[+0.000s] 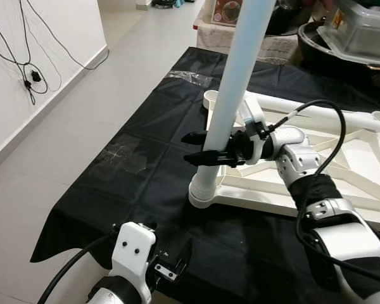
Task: Building children table
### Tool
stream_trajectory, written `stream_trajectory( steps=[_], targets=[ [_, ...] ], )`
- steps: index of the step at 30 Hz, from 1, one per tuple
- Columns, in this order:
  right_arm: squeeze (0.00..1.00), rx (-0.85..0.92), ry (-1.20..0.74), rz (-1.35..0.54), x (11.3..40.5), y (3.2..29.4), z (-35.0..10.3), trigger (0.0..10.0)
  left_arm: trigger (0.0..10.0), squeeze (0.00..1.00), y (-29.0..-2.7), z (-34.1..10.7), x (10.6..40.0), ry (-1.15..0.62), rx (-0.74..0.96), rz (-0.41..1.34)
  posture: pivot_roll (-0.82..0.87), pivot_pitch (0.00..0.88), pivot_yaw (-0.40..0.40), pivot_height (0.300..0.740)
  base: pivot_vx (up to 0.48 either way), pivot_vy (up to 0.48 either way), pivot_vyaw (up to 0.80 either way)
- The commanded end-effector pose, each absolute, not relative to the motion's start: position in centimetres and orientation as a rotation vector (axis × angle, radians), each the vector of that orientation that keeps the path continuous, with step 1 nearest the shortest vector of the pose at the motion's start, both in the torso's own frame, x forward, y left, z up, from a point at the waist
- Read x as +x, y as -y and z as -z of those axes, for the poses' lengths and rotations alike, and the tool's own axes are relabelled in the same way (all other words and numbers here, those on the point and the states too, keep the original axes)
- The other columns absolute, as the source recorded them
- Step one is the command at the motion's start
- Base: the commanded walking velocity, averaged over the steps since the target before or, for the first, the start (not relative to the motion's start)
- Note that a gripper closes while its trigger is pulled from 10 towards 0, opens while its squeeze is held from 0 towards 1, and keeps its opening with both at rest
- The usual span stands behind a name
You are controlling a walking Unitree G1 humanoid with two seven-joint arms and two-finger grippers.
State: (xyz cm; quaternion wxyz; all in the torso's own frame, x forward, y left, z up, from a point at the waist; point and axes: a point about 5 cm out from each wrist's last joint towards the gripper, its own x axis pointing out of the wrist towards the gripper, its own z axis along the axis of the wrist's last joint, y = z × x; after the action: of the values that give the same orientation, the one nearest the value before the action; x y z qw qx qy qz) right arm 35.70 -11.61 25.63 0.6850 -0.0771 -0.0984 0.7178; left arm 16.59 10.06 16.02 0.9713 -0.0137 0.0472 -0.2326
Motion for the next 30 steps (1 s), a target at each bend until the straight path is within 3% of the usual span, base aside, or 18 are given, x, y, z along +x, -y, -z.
stream_trajectory(
  steps=[1, 12, 26, 30],
  targets=[
    [0.00, -0.128, 0.136, -1.545, 35.8, 11.8, -23.1, 10.0, 10.0, 0.00, -10.0, -15.6, 16.5, -0.118, -0.023, 0.471, 0.25, 0.213, -0.075, 0.740, 0.000, 0.000, 0.00],
    [0.00, -0.157, 0.128, -1.371, 34.8, 12.1, -21.8, 10.0, 10.0, 0.00, -10.0, -15.4, 17.1, -0.108, -0.023, 0.473, 0.23, 0.189, -0.071, 0.740, 0.000, 0.000, 0.00],
    [0.00, -0.083, -0.046, -0.839, 35.5, 11.5, -20.6, 10.0, 10.0, 0.00, -9.9, -15.0, 18.4, -0.085, -0.008, 0.475, 0.20, 0.142, -0.067, 0.740, 0.000, 0.000, 0.00],
    [0.00, 0.052, -0.074, -0.517, 35.3, 12.5, -19.9, 10.0, 10.0, 0.00, -10.0, -14.8, 18.8, -0.079, -0.007, 0.468, 0.19, 0.116, -0.071, 0.740, 0.000, 0.000, 0.00]
  ],
)
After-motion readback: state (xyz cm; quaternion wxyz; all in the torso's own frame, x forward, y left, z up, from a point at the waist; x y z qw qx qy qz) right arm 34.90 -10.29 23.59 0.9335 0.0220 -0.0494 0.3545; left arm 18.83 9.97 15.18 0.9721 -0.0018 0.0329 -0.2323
